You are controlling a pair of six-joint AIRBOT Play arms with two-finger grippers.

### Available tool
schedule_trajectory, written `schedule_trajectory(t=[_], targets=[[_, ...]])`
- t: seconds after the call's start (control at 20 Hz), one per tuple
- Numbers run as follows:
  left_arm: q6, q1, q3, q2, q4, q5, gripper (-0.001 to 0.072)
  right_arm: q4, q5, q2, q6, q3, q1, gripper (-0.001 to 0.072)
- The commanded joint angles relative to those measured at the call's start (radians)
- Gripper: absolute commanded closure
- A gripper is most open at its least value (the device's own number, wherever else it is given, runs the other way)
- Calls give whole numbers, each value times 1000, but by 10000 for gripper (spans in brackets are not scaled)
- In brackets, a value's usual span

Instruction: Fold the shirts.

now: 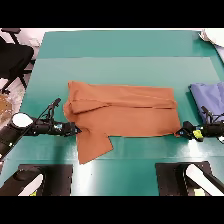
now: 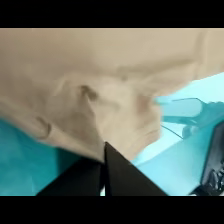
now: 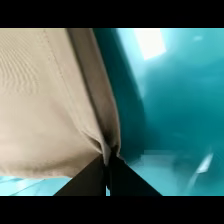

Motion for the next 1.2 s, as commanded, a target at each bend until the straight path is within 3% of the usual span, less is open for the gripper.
schedule_trajectory(t=[0.0,0.25,0.45,0.65,0.9,1.15], targets=[[19,0,94,1,6,-10,685,105,35,89,1,21,0,697],[41,0,241,1,12,22,685,240,66,61,0,201,0,697],[42,0,277,1,14,135,684,304,72,-32,0,353,5,697],[43,0,277,1,51,300,684,304,68,-145,0,503,75,697],[125,0,274,-25,53,536,684,303,41,-339,1,647,175,697],[174,0,274,-201,47,568,684,303,15,-460,1,686,200,697]])
